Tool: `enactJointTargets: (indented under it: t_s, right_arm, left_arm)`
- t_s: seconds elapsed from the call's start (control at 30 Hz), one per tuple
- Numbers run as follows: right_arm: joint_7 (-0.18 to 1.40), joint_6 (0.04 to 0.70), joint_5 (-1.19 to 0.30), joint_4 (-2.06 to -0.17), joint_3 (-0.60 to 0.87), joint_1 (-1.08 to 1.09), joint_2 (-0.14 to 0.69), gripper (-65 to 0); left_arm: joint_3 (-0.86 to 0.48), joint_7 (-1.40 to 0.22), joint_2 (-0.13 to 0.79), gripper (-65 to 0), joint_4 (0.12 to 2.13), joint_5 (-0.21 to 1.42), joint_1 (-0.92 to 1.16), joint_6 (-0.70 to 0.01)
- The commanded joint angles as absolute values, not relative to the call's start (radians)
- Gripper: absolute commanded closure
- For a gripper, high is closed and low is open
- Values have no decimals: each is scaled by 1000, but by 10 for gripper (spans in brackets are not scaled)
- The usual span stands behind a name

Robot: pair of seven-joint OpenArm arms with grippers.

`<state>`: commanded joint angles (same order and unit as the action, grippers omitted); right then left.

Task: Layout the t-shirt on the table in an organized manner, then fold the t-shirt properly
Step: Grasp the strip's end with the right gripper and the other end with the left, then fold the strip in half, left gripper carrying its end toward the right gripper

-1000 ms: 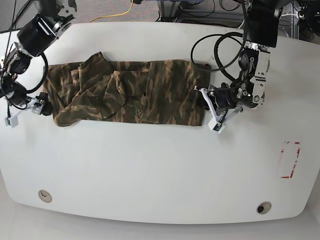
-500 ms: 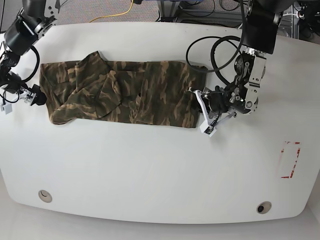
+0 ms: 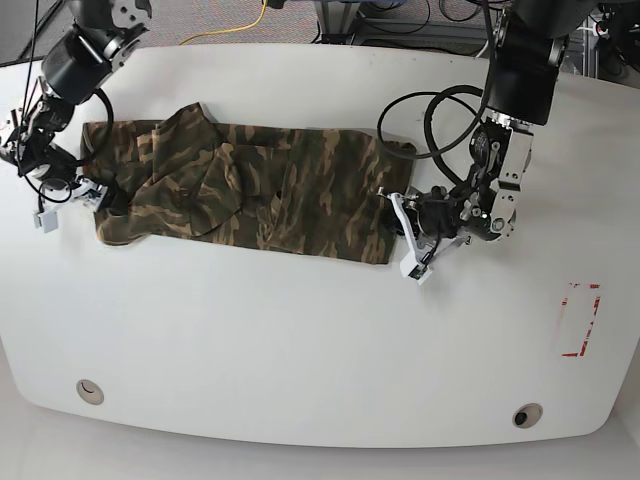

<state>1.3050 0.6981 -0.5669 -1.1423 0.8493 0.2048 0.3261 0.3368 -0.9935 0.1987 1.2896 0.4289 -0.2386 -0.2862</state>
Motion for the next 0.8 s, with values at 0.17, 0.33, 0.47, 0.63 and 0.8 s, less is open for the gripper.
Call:
enactJointTargets:
  t_s: [0.17, 0.33, 0.47, 0.63, 0.8]
  right_arm:
    - [1379, 698, -567, -1250, 849, 206, 252, -650]
    - [1389, 698, -567, -1296, 849, 206, 240, -650]
    - [1386, 698, -561, -1297, 851, 205, 243, -414]
    - [1386, 698, -561, -1300, 851, 205, 274, -32]
    - [1388, 698, -559, -1360, 849, 205, 286, -8]
  left_arm:
    - [352, -993, 194, -69, 1290, 429, -236, -286]
    - [349, -993, 194, -69, 1290, 429, -236, -286]
    - [349, -993, 194, -69, 1290, 429, -237, -286]
    - [352, -993, 193, -69, 1290, 430, -236, -286]
    - [352, -993, 171, -69, 1291, 435, -232, -285]
